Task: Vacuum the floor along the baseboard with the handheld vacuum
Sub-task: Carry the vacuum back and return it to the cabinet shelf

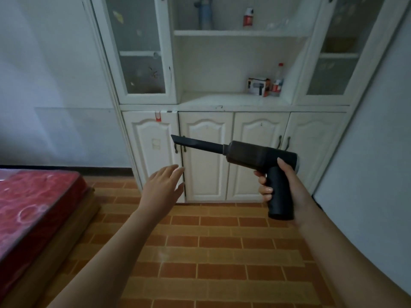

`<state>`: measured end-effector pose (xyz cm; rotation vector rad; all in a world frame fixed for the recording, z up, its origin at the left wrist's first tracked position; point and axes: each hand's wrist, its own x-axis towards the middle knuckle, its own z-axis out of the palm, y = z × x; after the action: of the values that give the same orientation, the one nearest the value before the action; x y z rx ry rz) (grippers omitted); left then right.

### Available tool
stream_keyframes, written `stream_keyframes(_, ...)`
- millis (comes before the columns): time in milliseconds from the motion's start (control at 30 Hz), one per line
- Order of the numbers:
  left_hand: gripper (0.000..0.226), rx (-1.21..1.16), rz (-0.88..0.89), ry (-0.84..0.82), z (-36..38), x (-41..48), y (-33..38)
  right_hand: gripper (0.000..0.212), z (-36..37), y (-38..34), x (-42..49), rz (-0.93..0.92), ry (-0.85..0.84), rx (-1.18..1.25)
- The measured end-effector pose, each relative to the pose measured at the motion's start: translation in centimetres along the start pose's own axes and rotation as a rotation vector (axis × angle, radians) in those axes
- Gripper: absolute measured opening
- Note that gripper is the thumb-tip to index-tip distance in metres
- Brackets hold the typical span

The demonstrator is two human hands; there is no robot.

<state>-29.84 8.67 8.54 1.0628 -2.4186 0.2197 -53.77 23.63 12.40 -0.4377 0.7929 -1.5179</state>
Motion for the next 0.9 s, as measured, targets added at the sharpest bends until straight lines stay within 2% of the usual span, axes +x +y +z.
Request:
stream_keyframes(133,0.046,-0.014,0.027,0.008,-0.1,3.3,-1.3,0.083,1.1,-0.7,1.8,-0.064,0.019,-0.004)
stream_keyframes(233,0.046,-0.019,0.062,0.023,0.1,5.6,-2.3,0.057,1.9,-1.4,3.2,-0.111,0.063,-0.024)
stream_keyframes(300,0.044,-0.028,0.079,0.055,0.2,7.4,-2.7,0.049,2.3,-2.1,4.1,-0.141,0.075,-0.029)
stream_keyframes(600,0.043,-0.074,0.148,0.162,2.4,16.9,-1.1,0.051,1.3,-7.7,9.7,-0.221,0.076,-0.026)
stream_keyframes(900,0.043,-0.068,0.108,0.216,8.2,29.0,2.9,0.050,-3.7,-17.4,18.3,-0.189,0.050,-0.043)
